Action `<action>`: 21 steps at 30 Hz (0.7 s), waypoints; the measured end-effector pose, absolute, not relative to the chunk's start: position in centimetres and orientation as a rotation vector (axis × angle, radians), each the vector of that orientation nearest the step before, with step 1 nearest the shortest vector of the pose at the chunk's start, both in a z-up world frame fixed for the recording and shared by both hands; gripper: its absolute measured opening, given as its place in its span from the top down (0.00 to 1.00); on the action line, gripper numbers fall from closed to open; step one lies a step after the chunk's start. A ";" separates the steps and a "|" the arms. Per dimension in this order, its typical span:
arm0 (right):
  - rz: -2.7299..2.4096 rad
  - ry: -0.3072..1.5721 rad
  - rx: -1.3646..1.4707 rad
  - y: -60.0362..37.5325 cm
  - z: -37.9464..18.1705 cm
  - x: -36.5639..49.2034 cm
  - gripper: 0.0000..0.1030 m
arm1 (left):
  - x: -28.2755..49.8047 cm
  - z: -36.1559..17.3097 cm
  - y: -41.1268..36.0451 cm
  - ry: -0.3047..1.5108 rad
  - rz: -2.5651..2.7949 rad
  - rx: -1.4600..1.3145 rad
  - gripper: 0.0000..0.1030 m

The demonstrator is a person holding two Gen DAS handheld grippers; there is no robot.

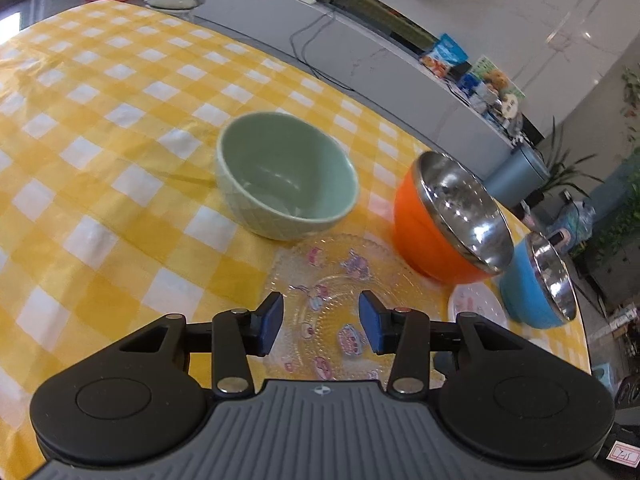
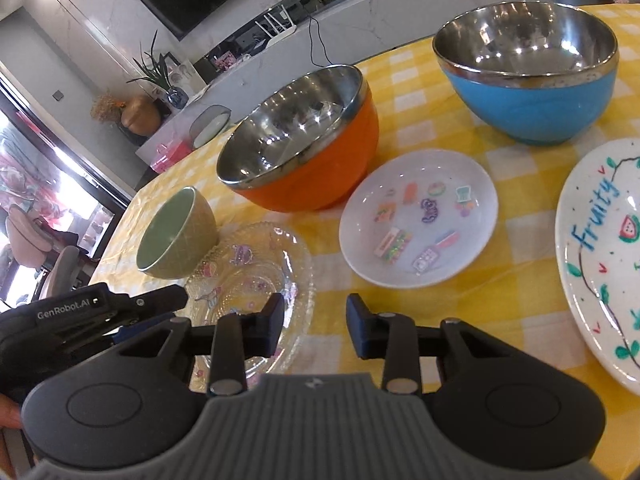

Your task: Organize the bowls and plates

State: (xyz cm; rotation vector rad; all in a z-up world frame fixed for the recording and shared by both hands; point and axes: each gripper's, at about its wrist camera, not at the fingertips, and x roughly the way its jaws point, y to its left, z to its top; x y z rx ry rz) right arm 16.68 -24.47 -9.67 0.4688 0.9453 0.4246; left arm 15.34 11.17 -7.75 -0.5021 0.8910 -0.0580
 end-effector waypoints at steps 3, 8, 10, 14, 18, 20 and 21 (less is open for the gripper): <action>0.445 0.959 0.477 -24.4 -9.9 16.6 0.78 | 15.5 -8.1 10.8 0.896 -0.071 -0.495 0.53; 0.463 0.959 0.478 -23.9 -10.3 16.7 0.88 | 15.6 -8.6 10.7 0.907 -0.068 -0.487 0.76; 0.461 0.952 0.469 -23.8 -10.2 16.6 0.89 | 15.6 -8.6 10.7 0.911 -0.073 -0.489 0.88; 0.456 0.950 0.477 -24.0 -10.1 16.4 0.93 | 15.6 -8.6 10.3 0.912 -0.099 -0.474 1.00; 0.458 0.951 0.488 -24.2 -10.2 16.3 0.93 | 15.4 -8.6 9.9 0.907 -0.112 -0.465 1.00; 0.458 0.951 0.488 -24.3 -10.2 16.3 0.93 | 15.1 -8.3 10.1 0.878 -0.088 -0.460 0.99; 0.458 0.951 0.488 -24.3 -10.2 16.3 0.93 | 15.0 -8.0 10.2 0.860 -0.068 -0.455 0.94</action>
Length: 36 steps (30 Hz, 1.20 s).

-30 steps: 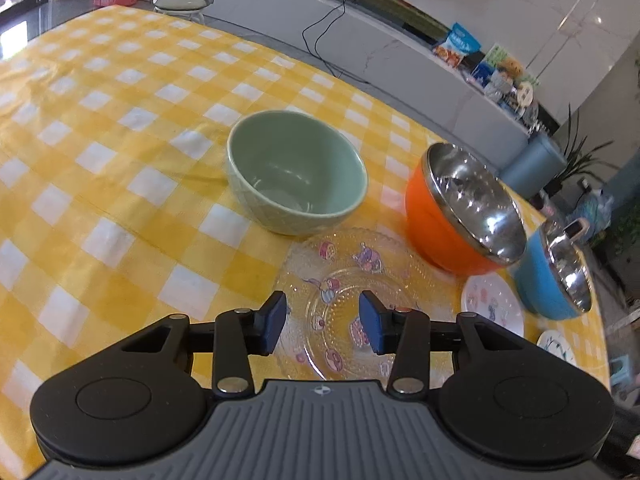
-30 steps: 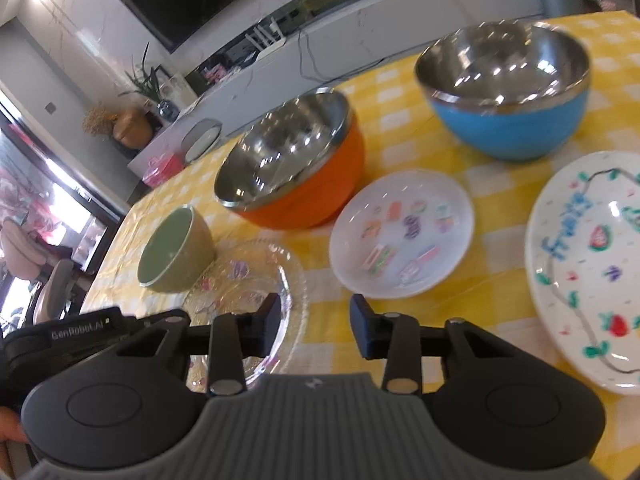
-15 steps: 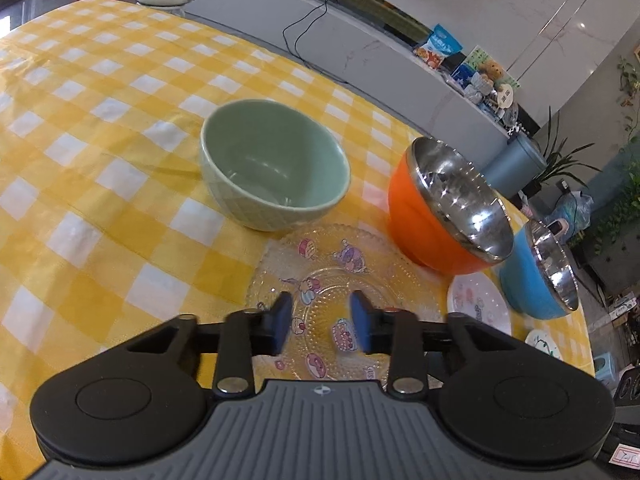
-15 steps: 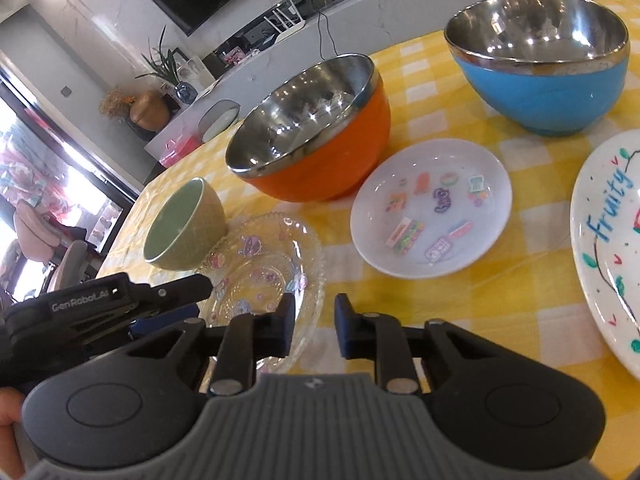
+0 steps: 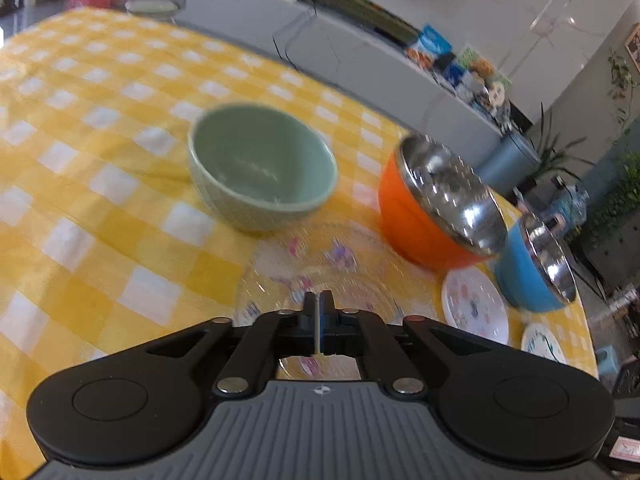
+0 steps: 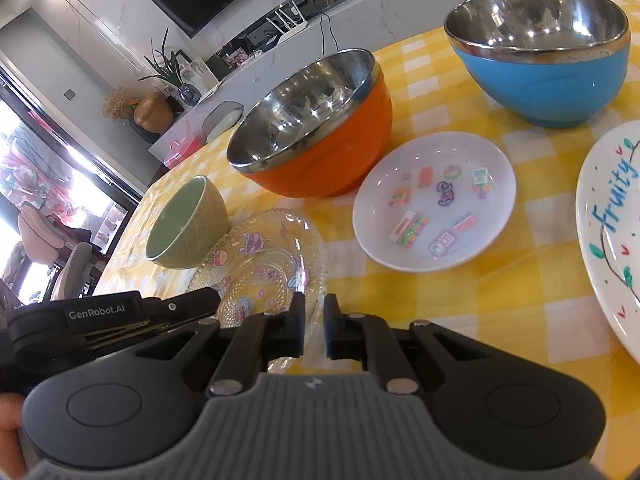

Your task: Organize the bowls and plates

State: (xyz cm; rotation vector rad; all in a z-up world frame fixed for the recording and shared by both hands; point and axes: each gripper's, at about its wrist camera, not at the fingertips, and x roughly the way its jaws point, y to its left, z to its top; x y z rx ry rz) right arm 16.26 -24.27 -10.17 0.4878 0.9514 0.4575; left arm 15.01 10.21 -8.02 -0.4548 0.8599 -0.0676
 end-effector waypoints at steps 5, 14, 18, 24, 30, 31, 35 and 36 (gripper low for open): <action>0.457 0.950 0.482 -24.3 -10.1 16.2 0.93 | 14.9 -7.7 11.5 0.824 -0.019 -0.491 0.61; 0.461 0.950 0.486 -24.4 -10.3 16.2 0.93 | 14.8 -7.6 11.5 0.775 0.030 -0.444 0.56; 0.462 0.947 0.480 -24.4 -10.3 16.1 0.92 | 14.9 -7.7 11.4 0.785 0.082 -0.369 0.56; 0.462 0.944 0.490 -24.5 -10.3 16.1 0.92 | 15.3 -8.9 11.1 0.863 0.048 -0.372 0.69; 0.471 0.930 0.479 -24.5 -10.2 15.9 0.91 | 15.1 -8.9 10.1 0.864 0.041 -0.277 0.78; 0.470 0.928 0.475 -24.4 -10.2 15.9 0.92 | 15.1 -8.8 10.0 0.863 0.041 -0.270 0.79; 0.463 0.925 0.475 -24.4 -10.1 15.8 0.93 | 15.0 -8.7 10.3 0.860 0.043 -0.284 0.84; 0.458 0.927 0.476 -24.4 -10.0 15.8 0.93 | 15.1 -8.5 10.3 0.861 0.042 -0.285 0.85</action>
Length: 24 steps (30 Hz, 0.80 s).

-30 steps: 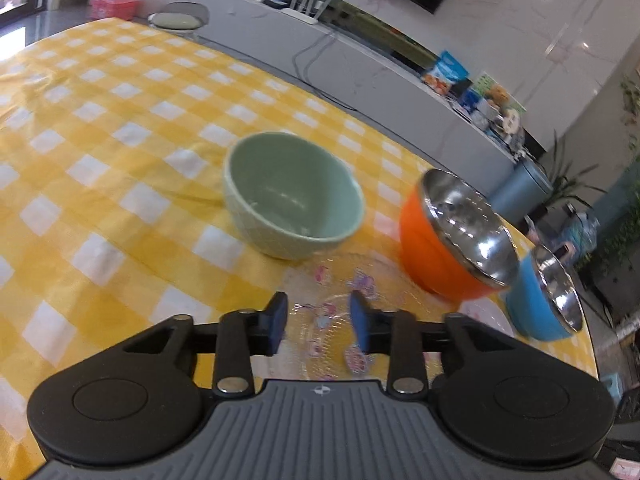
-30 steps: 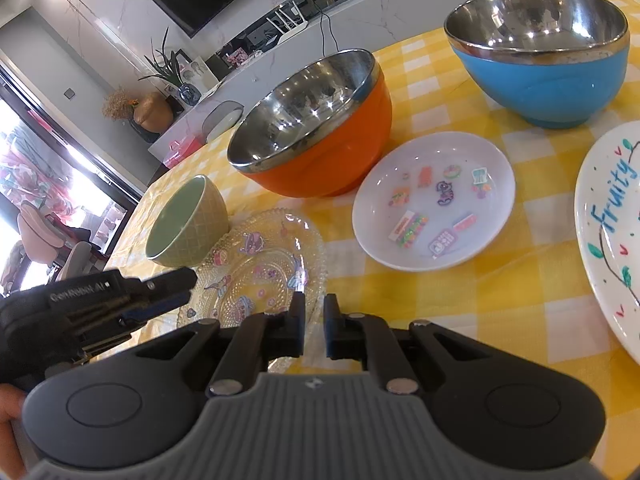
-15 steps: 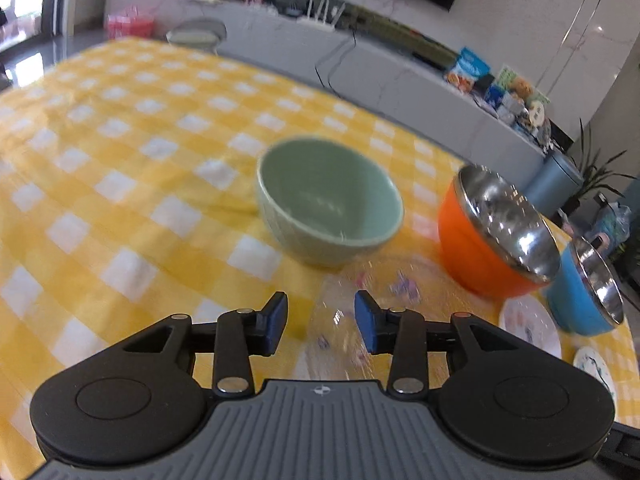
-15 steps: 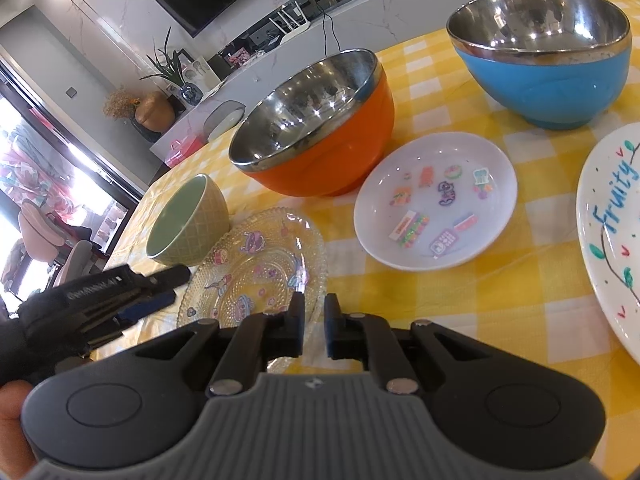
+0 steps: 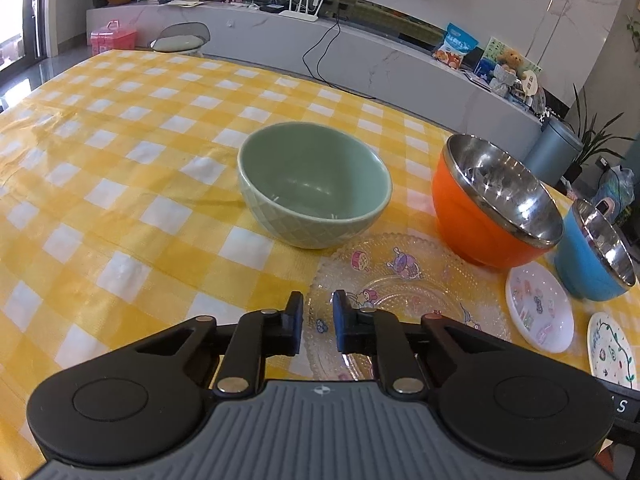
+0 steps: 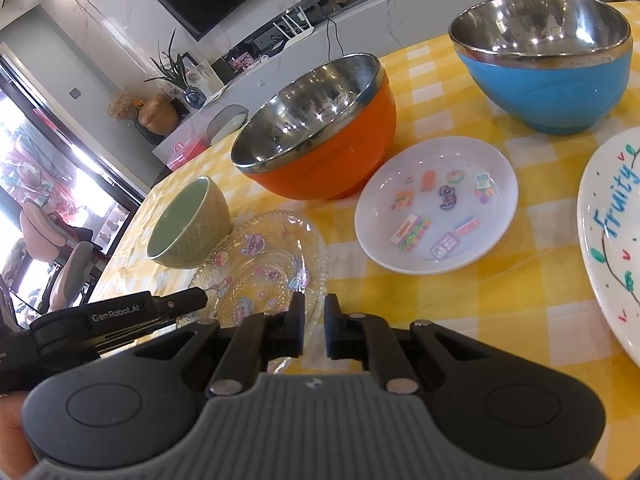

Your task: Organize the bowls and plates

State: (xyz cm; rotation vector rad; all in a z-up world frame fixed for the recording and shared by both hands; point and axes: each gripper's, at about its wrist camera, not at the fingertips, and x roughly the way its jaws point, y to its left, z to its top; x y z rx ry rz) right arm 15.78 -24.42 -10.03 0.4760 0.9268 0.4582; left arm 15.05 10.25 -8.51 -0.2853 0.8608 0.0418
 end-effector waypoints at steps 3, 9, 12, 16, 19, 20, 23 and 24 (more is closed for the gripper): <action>0.446 0.931 0.490 -24.8 -9.8 15.8 0.93 | 14.9 -7.8 9.9 0.866 0.037 -0.270 0.88; 0.441 0.937 0.542 -26.0 -8.7 15.4 0.92 | 13.9 -5.6 9.3 0.864 0.024 -0.253 0.90; 0.452 0.944 0.574 -26.6 -8.3 14.8 0.92 | 13.1 -4.8 9.4 0.872 0.027 -0.268 0.90; 0.464 0.958 0.584 -27.0 -7.5 13.6 0.92 | 11.6 -3.9 9.5 0.881 0.032 -0.302 0.91; 0.466 0.977 0.603 -27.5 -7.1 12.7 0.92 | 10.6 -3.5 9.4 0.893 0.037 -0.327 0.91; 0.467 0.982 0.607 -27.7 -7.0 12.4 0.92 | 10.2 -3.4 9.4 0.896 0.040 -0.330 0.91; 0.470 0.989 0.608 -27.8 -6.8 11.3 0.93 | 9.1 -3.3 9.3 0.900 0.046 -0.338 0.91; 0.471 0.994 0.607 -27.9 -6.8 11.0 0.93 | 8.7 -3.3 9.3 0.902 0.048 -0.340 0.91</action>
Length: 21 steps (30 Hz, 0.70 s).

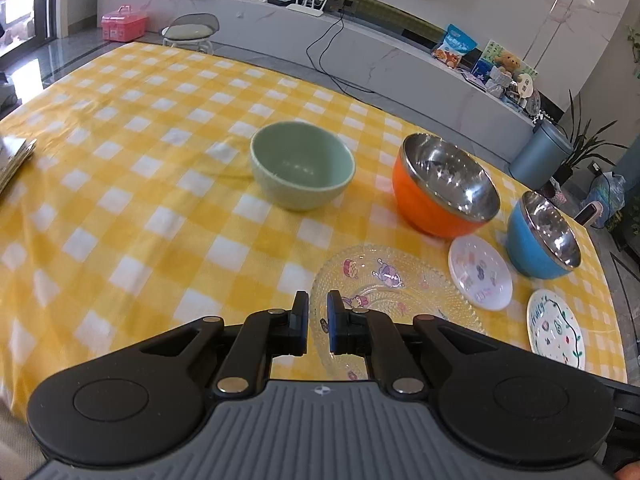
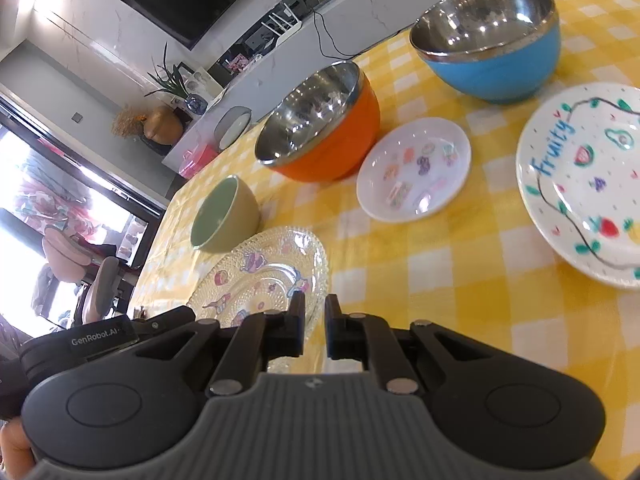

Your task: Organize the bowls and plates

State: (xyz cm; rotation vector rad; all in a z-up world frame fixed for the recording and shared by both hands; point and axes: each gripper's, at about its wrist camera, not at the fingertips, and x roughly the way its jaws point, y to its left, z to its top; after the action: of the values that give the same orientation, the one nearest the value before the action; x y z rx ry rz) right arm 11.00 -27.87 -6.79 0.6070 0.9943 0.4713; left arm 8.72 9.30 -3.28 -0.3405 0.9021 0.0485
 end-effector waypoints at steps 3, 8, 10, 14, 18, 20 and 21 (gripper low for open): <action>0.472 1.015 0.610 -28.0 -7.0 10.1 0.92 | 7.8 -3.6 9.4 0.913 0.050 -0.353 0.91; 0.459 1.041 0.602 -28.4 -7.4 8.6 0.92 | 6.8 -4.7 9.4 0.931 0.039 -0.375 0.92; 0.450 1.045 0.598 -28.5 -7.6 8.3 0.92 | 6.6 -5.1 9.4 0.938 0.030 -0.381 0.92; 0.443 1.054 0.588 -28.6 -7.8 8.0 0.92 | 6.3 -6.0 9.3 0.955 0.033 -0.375 0.92; 0.452 1.076 0.550 -27.9 -8.3 7.8 0.92 | 6.0 -6.6 9.7 0.955 0.057 -0.371 0.92; 0.466 1.088 0.532 -27.4 -8.4 7.7 0.93 | 5.9 -6.7 10.0 0.951 0.072 -0.370 0.91; 0.474 1.092 0.523 -27.2 -8.4 7.7 0.92 | 5.9 -6.7 10.1 0.951 0.078 -0.372 0.91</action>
State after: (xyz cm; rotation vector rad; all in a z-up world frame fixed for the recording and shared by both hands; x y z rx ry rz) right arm 7.68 -27.15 -8.42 0.5230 1.0924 0.4736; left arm 5.85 10.15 -6.69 -0.3717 0.9505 0.0776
